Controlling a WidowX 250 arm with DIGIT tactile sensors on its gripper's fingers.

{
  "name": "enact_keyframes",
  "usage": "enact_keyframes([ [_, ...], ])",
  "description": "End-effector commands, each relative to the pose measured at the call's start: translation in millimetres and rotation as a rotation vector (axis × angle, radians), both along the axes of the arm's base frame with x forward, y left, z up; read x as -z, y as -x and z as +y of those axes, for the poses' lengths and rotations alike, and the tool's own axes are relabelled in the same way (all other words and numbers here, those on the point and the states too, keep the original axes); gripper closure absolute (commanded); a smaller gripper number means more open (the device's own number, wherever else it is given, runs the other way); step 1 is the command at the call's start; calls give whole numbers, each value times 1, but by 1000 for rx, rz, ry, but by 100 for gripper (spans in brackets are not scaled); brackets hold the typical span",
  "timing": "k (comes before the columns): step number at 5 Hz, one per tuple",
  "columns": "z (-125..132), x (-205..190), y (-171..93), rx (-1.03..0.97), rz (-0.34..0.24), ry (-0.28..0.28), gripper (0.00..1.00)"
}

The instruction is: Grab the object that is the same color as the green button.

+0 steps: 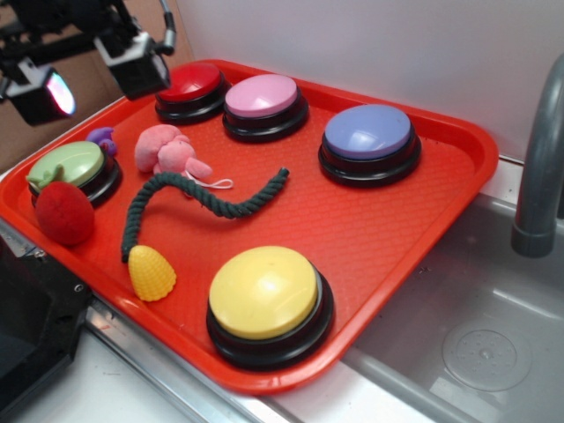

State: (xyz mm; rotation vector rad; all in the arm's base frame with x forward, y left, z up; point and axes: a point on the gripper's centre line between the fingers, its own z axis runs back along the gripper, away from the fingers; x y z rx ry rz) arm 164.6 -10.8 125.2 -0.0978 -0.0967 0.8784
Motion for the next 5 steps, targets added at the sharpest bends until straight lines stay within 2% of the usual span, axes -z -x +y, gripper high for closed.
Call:
enact_keyframes([
  [1, -11, 58, -19, -164, -25, -36, 0],
  [2, -15, 85, -29, -184, -22, -74, 0],
  [3, -15, 95, -35, -191, -41, -67, 0],
  [4, -16, 98, -43, -176, -48, -53, 21],
  [5, -8, 91, -53, -158, -56, -48, 100],
])
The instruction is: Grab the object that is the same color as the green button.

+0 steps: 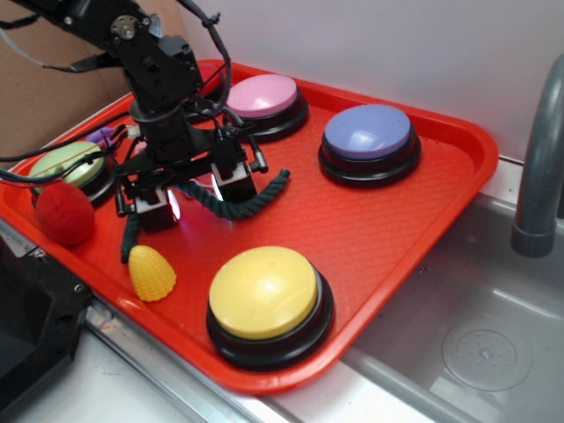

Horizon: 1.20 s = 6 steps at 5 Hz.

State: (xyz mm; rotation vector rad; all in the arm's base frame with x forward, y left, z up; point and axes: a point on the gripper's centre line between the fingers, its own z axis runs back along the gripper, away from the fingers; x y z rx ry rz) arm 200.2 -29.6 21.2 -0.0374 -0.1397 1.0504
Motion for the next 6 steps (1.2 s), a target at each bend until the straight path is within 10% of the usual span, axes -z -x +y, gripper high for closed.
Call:
enact_keyframes([
  [1, 24, -45, -29, 134, -51, 73, 100],
  [4, 41, -145, -30, 712, -93, 195, 100],
  [6, 34, -187, -11, 973, -136, 174, 100],
])
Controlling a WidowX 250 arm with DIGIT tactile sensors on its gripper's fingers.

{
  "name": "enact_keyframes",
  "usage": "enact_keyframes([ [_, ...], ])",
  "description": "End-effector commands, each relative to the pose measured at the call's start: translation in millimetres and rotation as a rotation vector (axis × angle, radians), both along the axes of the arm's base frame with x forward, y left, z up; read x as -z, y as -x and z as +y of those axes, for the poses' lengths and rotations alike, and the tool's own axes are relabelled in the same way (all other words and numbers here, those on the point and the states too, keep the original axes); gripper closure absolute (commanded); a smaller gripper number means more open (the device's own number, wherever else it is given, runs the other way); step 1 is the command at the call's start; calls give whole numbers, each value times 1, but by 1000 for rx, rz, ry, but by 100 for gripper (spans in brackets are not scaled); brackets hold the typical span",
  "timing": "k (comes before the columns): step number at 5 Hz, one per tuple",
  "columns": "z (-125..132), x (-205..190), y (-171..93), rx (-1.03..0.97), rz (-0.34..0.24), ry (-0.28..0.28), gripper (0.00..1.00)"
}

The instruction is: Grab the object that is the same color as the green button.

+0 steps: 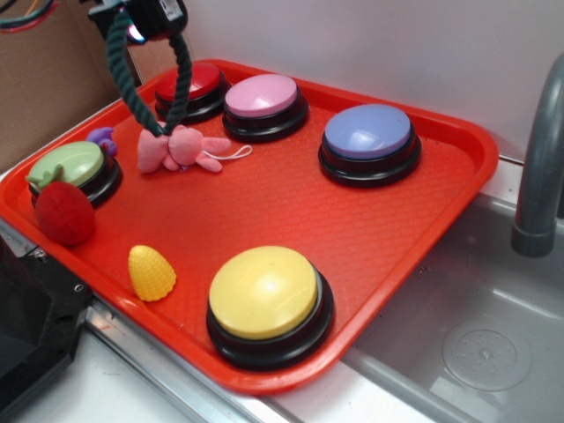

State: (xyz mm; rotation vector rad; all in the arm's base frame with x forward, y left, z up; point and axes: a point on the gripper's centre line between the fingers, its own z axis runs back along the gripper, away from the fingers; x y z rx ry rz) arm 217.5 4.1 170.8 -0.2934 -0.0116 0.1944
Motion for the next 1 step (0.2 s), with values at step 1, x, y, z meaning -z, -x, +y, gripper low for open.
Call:
enact_keyframes([
  [1, 3, -42, 17, 83, -179, -14, 100],
])
